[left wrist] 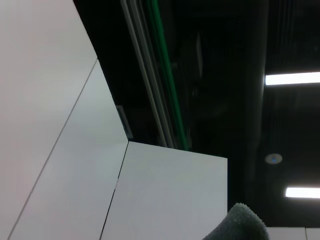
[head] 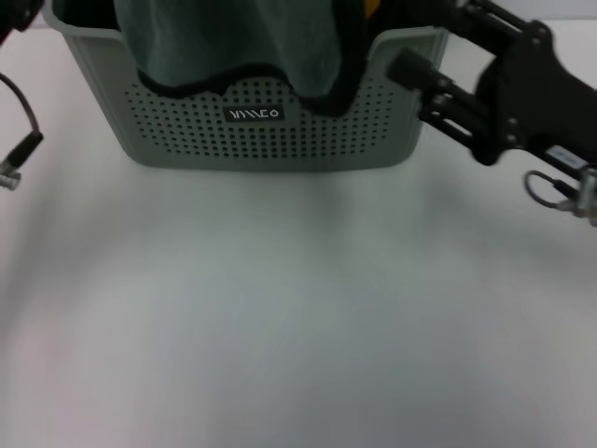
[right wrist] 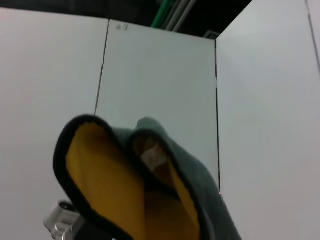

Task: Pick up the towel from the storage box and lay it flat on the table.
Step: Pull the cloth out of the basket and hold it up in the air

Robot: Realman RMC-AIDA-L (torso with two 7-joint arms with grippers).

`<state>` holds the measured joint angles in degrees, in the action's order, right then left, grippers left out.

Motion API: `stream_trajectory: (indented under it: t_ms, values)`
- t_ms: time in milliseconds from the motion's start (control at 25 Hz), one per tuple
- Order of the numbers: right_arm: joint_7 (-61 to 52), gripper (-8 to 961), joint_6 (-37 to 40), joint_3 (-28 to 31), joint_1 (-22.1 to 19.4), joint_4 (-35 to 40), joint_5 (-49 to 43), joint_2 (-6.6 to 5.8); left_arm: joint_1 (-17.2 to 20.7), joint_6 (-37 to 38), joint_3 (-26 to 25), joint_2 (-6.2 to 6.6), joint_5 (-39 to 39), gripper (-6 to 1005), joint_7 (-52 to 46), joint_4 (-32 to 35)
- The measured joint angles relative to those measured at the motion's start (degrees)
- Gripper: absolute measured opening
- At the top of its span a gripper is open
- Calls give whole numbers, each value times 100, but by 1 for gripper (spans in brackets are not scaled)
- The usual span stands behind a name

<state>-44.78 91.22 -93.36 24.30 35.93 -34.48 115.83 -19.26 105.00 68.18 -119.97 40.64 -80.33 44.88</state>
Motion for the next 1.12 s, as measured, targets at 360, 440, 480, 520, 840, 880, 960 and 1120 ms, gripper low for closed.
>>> stream_trajectory:
  t_ms: [360, 440, 480, 520, 840, 880, 960, 1120]
  values:
    - [614, 507, -698, -761, 305, -46, 643, 45, -325, 74, 2, -13, 12, 38, -8, -454]
    - [706, 508, -798, -840, 314, -46, 767, 45, -326, 75, 2, -17, 3, 38, -9, -468]
    - [729, 509, -818, -853, 315, -46, 805, 45, -326, 76, 2, -18, -3, 38, -9, -473]
    - [748, 510, -840, -865, 314, -47, 860, 45, -325, 77, 2, -18, -8, 38, -9, -476]
    - [764, 420, -837, -877, 264, -51, 927, 45, -313, 89, 2, -12, -15, 39, -9, -494]
    - [766, 405, -834, -878, 262, -51, 928, 45, -313, 89, 2, -11, -16, 39, -9, -495]
    - [777, 359, -834, -879, 261, -51, 928, 45, -314, 91, 2, -10, -18, 39, 3, -504]
    - [813, 235, -838, -883, 259, -52, 913, 45, -320, 91, 2, 5, -16, 39, 1, -557]
